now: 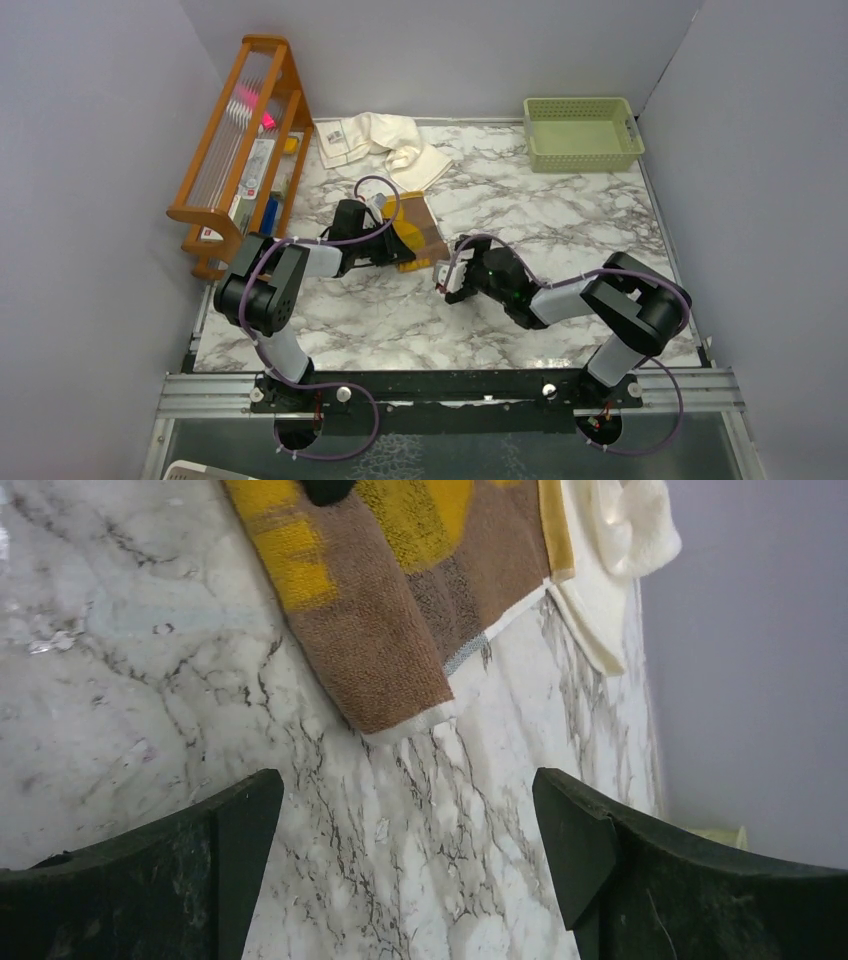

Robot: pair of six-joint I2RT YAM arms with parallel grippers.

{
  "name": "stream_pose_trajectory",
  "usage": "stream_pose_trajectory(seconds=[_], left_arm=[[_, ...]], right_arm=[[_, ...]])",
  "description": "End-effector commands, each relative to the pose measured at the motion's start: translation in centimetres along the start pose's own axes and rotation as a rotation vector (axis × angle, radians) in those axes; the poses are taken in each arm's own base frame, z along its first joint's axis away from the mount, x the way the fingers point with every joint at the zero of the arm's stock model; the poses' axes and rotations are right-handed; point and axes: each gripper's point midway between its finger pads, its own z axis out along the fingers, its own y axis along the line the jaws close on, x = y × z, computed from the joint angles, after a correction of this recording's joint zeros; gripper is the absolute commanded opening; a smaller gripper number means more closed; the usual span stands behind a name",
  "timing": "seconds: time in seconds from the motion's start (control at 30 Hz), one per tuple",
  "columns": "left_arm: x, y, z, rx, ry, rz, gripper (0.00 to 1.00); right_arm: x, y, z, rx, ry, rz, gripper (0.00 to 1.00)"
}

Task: Roll the towels
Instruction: Roll the towel at the center of the board.

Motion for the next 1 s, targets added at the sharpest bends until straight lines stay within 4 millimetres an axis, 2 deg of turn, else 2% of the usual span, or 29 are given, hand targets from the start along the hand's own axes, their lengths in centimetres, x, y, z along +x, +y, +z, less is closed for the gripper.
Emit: stream_pose_trajectory(seconds=[0.0, 0.1, 0.2, 0.3, 0.5, 0.73, 0.83, 0.97], left_arm=[[1.8, 2.5, 0.0, -0.100, 0.062, -0.012, 0.20], [1.8, 2.5, 0.2, -0.102, 0.074, -0.009, 0.20], [1.7, 2.6, 0.3, -0.106, 0.086, -0.007, 0.20], [1.9, 2.7, 0.4, -0.108, 0.094, -0.010, 0.20], [2.0, 2.7, 0.7, -0.091, 0.107, -0.019, 0.20], [2.2, 2.8, 0.8, -0.076, 0.123, -0.035, 0.20], [2.4, 3.0, 0.8, -0.079, 0.131, -0.036, 0.20], [2.7, 3.3, 0.9, -0.084, 0.144, -0.039, 0.20]], right_arm=[[-4.2, -3.1, -1.2, 0.136, -0.148, -0.187, 0.98], [-4.0, -1.3, -1.0, 0.101, -0.139, -0.260, 0.98], [-4.2, -0.5, -0.8, 0.111, -0.151, -0.324, 0.96], [-4.8, 0.2, -0.2, 0.091, -0.162, -0.340, 0.93], [-5.7, 3.0, 1.1, -0.001, -0.186, -0.348, 0.91], [-4.7, 5.8, 3.0, -0.137, -0.146, -0.304, 0.82], [-4.3, 6.8, 4.0, -0.196, -0.120, -0.293, 0.72], [-4.1, 7.7, 4.9, -0.241, -0.104, -0.277, 0.69]])
